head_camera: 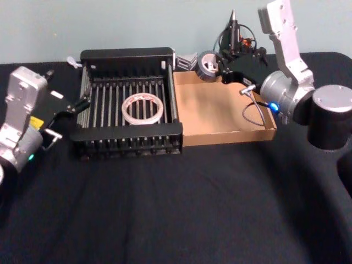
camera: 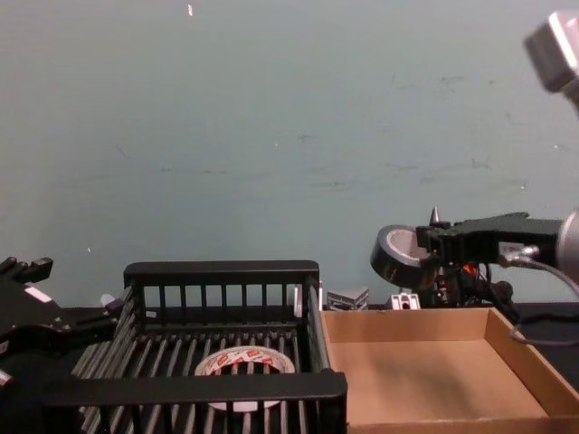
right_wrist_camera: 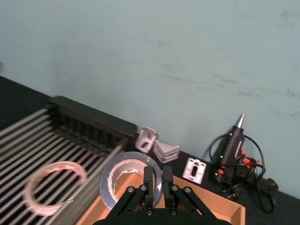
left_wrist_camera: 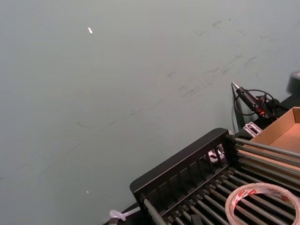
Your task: Pick up the white tape and place it into the black box , Pick up the silver tape and place it into the brown box.
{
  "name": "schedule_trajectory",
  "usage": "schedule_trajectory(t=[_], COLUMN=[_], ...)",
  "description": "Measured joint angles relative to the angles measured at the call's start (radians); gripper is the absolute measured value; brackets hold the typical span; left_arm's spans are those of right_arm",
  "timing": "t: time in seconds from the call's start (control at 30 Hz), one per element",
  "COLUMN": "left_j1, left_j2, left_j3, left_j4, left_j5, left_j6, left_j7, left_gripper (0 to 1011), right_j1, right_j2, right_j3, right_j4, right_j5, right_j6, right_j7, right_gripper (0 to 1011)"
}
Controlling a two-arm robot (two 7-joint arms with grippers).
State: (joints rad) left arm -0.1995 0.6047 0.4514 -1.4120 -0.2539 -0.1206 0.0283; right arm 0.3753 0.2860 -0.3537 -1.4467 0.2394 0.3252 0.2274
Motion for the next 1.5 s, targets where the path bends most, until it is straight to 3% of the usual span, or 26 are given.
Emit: schedule_trajectory(t=[0.3,0.63,0.97,1.33,1.5], left_j1=[0.0,0.0,0.0,0.0,0.0], left_j2=[0.0,0.0,0.0,0.0,0.0], left_j3=[0.0,0.0,0.0,0.0,0.0], left_j4=[0.0,0.0,0.0,0.0,0.0], left_j5=[0.0,0.0,0.0,0.0,0.0], left_j6=[0.0,0.0,0.0,0.0,0.0], left_j7=[0.0,0.0,0.0,0.0,0.0], left_gripper=[1001,1001,1001,1001,1001], right_j1=[0.092,0.121,0.128,0.128,0.128], right_j2=[-0.077,-0.106,-0.115,-0.115,-0.115], right_j3=[-0.016,-0.027,-0.028,-0.028,-0.027], right_j4=[0.197,0.307,0.344,0.343,0.342], right_j5=[-0.055,-0.104,-0.139,-0.136,-0.134], right_j6=[0.017,0.029,0.033,0.033,0.033], right_j7=[-0.042,-0.055,-0.052,-0.052,-0.051], right_gripper=[129,129,129,131,254])
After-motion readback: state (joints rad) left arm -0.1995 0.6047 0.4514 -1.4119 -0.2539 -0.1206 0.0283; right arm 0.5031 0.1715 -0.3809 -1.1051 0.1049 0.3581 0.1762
